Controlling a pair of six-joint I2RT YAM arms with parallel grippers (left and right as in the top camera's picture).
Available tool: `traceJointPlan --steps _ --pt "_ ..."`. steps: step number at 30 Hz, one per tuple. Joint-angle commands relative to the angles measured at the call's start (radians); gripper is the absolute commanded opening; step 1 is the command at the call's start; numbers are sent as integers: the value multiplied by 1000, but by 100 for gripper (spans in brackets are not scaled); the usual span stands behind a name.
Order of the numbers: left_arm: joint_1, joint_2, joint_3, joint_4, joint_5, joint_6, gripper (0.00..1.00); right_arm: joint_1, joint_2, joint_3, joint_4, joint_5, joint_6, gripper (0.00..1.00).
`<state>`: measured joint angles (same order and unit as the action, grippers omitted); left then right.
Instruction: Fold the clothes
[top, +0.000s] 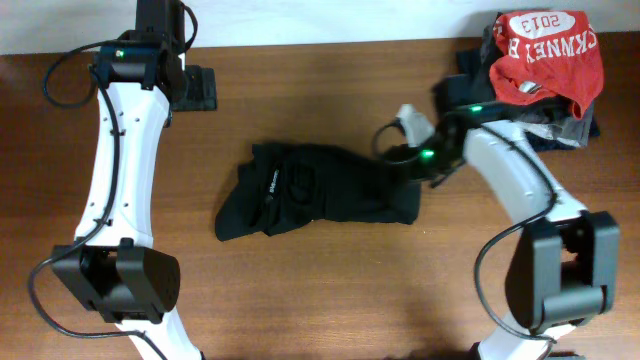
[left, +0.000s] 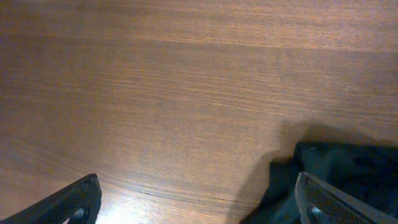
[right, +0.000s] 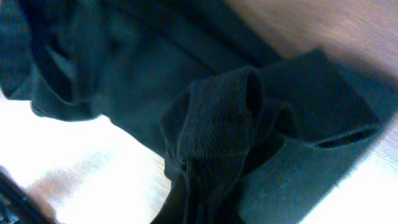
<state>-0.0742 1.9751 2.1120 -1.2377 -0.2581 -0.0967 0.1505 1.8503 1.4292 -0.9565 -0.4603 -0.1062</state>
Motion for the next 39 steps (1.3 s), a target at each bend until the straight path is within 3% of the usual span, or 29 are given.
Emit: traceJointPlan --steps 1,3,5,7,14,24,34,39 --pt "3 7 16 3 37 15 99 92 4 16 45 27 63 5" --pt "3 9 16 3 37 16 99 139 19 16 76 27 79 16" --pt "3 10 16 3 37 16 99 174 29 16 91 27 89 44" --pt "3 13 16 3 38 16 99 208 34 16 97 27 89 55" --pt "3 58 15 -1 97 26 99 240 31 31 65 26 89 58" --pt "3 209 15 -190 406 240 99 116 18 311 -235 88 53 68" --pt "10 335 15 -309 462 343 99 72 21 340 -268 107 28 68" --pt "10 389 15 -257 629 541 97 71 21 340 -253 140 28 68"
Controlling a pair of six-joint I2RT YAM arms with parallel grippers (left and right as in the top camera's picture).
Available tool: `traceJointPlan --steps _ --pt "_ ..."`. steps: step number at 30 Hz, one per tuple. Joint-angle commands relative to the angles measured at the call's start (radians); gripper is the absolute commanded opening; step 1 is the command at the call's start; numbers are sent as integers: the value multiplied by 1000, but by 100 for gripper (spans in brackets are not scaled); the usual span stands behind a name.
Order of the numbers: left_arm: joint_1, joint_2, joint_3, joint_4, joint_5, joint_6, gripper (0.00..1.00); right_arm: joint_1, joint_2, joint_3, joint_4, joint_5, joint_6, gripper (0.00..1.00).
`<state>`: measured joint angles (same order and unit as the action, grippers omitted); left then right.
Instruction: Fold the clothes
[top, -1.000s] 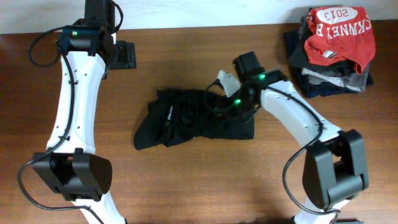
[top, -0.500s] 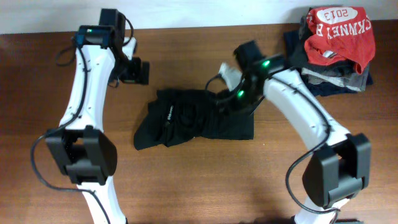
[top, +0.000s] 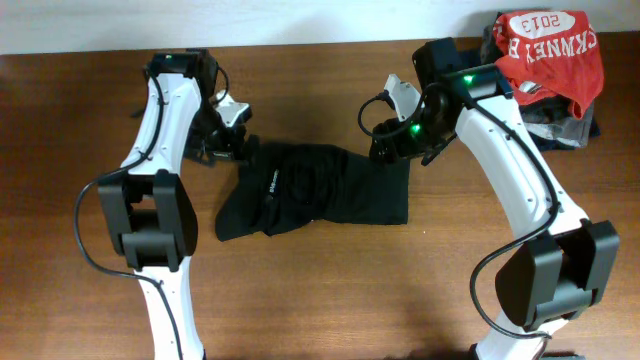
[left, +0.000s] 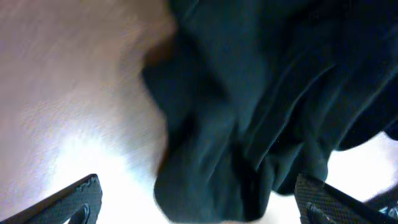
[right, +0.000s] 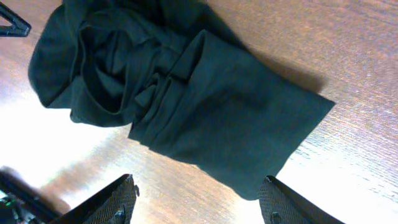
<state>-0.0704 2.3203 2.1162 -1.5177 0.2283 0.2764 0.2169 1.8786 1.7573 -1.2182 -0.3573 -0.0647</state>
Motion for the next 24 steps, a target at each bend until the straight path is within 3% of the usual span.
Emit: traceJointPlan --steps 1,7,16,19,20,22,24 --pt "5 55 11 34 150 184 95 5 -8 12 10 38 -13 68" --pt "5 120 10 58 182 248 89 5 -8 12 11 60 -13 68" --pt "5 172 9 29 303 301 68 4 -8 12 19 67 -13 68" --pt "5 172 9 33 370 301 42 4 -8 12 22 67 -13 68" --pt "5 172 9 39 419 301 26 4 -8 12 20 67 -13 68" --pt "5 172 9 42 467 301 5 4 -8 8 14 68 -13 67" --pt "5 172 9 43 500 301 1 4 -8 -5 13 84 -8 61"
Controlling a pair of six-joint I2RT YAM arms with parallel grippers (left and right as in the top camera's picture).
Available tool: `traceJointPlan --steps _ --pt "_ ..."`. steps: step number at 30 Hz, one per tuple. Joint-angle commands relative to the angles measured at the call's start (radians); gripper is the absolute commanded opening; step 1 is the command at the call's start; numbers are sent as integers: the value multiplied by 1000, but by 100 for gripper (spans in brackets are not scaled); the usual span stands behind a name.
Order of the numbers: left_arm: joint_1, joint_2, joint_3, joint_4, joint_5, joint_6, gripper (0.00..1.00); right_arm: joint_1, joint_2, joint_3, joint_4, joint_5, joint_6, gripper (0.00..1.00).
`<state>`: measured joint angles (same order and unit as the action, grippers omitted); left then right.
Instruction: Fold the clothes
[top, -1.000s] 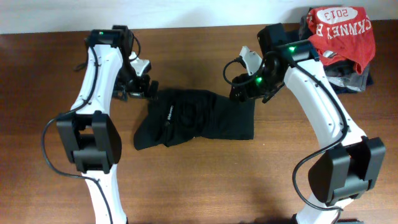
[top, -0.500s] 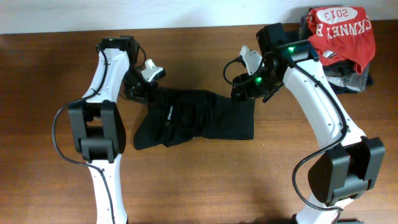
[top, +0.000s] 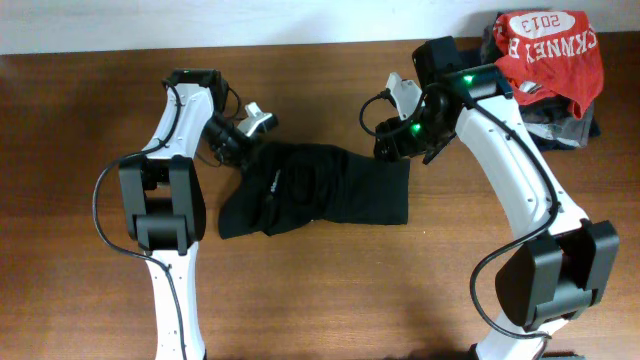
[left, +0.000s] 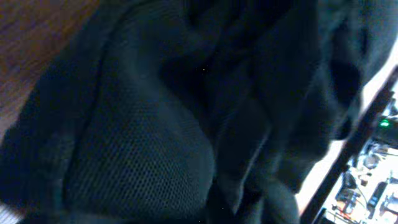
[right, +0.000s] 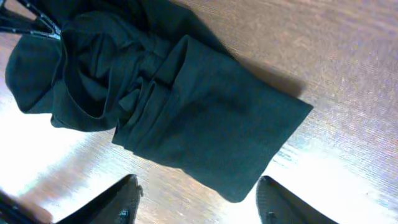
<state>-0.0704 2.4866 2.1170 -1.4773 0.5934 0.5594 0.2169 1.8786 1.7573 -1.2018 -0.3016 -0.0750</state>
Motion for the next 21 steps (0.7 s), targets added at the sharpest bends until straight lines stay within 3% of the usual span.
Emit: traceJointPlan --steps 1,8,16,21 --pt "5 5 8 2 145 18 1 4 -8 -14 -2 34 2 59" --pt "30 4 22 -33 167 17 1 4 -6 -143 40 19 18 47" --pt "105 4 119 -115 170 6 1 4 -6 -303 200 -35 77 5" --pt "124 4 193 -159 170 6 1 4 -1 -389 309 -39 110 4"
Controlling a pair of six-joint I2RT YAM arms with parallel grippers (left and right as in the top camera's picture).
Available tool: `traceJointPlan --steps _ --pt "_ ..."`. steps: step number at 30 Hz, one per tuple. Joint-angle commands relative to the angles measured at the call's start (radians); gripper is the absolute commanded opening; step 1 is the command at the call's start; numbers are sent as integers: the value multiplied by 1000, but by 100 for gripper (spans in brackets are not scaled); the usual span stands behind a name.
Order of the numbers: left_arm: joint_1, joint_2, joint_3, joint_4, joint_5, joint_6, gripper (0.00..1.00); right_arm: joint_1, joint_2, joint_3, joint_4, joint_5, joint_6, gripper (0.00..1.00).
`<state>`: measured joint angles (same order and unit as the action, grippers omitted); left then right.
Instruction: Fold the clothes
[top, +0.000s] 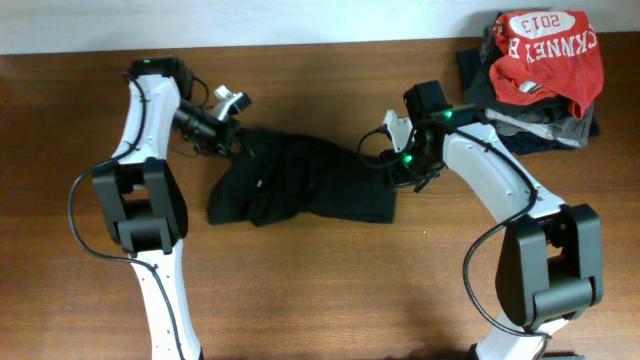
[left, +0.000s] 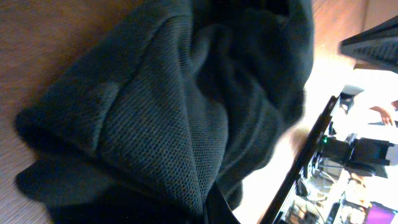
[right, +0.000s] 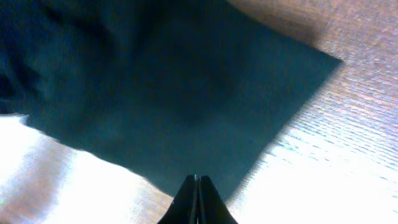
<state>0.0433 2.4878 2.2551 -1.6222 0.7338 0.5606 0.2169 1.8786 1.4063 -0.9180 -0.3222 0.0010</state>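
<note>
A crumpled black garment (top: 300, 190) lies in the middle of the wooden table (top: 320, 300). My left gripper (top: 232, 140) is at its upper left corner, shut on a bunch of the dark knit cloth (left: 155, 112), which fills the left wrist view; only one finger (left: 214, 208) shows. My right gripper (top: 398, 172) is at the garment's right edge. In the right wrist view its fingertips (right: 196, 180) are pressed together at the flat cloth's (right: 155, 81) hem.
A pile of other clothes, with a red printed shirt (top: 545, 45) on top, sits at the back right corner. Bare wood (right: 348, 155) lies to the right of the garment. Both arms reach in from the table's front edge.
My right gripper was open above the garment's right part and is now down at its right edge, shut. My left gripper has moved left, and the garment has shifted slightly left with it.
At first my right gripper was at the garment's right end and my left arm stood away at the back left. Then the right gripper was open above the cloth while the left reached its upper left corner. Now both are shut on the garment.
</note>
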Motion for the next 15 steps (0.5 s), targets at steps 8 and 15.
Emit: traceJointPlan --steps 8,15 --pt "-10 3 82 -14 29 5 1 5 79 -92 171 -65 39 4" --pt "-24 3 99 -14 29 -44 1 5 127 -92 228 -112 60 4"
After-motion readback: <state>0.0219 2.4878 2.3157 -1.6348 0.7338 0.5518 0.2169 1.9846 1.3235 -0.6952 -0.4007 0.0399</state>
